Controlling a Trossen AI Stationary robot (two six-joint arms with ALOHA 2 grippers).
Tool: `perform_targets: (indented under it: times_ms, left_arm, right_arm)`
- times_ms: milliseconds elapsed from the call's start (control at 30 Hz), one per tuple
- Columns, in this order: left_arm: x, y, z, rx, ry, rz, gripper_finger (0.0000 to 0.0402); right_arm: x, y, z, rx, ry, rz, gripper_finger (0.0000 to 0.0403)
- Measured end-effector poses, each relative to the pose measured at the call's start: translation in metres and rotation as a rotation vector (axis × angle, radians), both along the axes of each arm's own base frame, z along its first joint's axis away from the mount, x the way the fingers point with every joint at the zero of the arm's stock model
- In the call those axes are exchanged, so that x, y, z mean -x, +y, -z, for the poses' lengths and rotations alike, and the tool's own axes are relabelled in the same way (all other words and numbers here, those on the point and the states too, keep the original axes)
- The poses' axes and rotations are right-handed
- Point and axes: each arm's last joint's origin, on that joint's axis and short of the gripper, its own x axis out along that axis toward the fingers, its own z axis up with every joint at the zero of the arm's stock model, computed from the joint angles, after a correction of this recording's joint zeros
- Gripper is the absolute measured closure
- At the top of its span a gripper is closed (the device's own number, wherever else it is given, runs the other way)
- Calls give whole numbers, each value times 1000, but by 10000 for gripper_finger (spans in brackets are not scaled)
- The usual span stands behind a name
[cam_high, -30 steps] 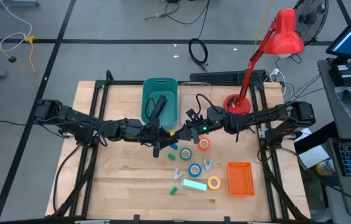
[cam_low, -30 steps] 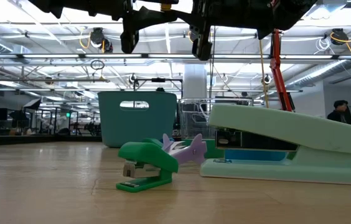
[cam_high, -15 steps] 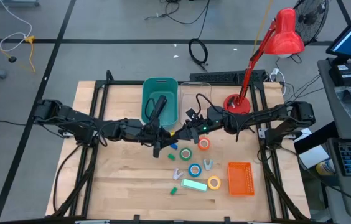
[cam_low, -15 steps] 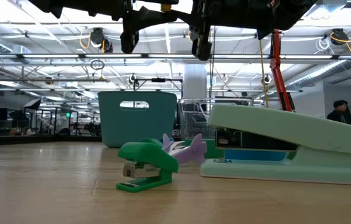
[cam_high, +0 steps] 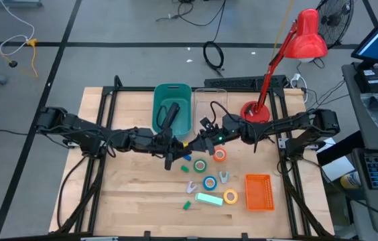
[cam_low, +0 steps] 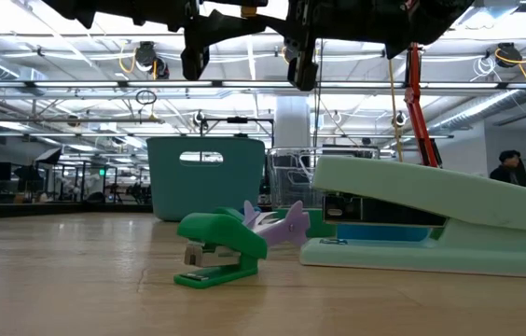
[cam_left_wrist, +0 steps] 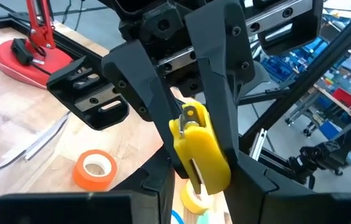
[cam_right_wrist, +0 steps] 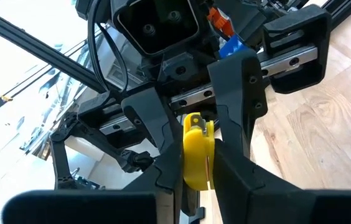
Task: Pick and place Stapler, Stapler remover, tape
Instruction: Put the small yellow stapler into the green bin
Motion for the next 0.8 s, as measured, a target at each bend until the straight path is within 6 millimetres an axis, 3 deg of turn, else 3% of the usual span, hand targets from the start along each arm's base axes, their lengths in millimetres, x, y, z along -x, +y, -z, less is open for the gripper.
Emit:
perform_targets:
  times_ms: [300,600,800]
  left_arm:
    - [5,-1,0,18,58,54,247]
    - [15,5,-15,10,24,17,241]
    - [13,6,-10,49,53,25,241]
  right_arm:
    - [1,1,5,16,41,-33,352]
    - [2,2,11,33,85,-48,352]
    - [1,1,9,41,60,-33,352]
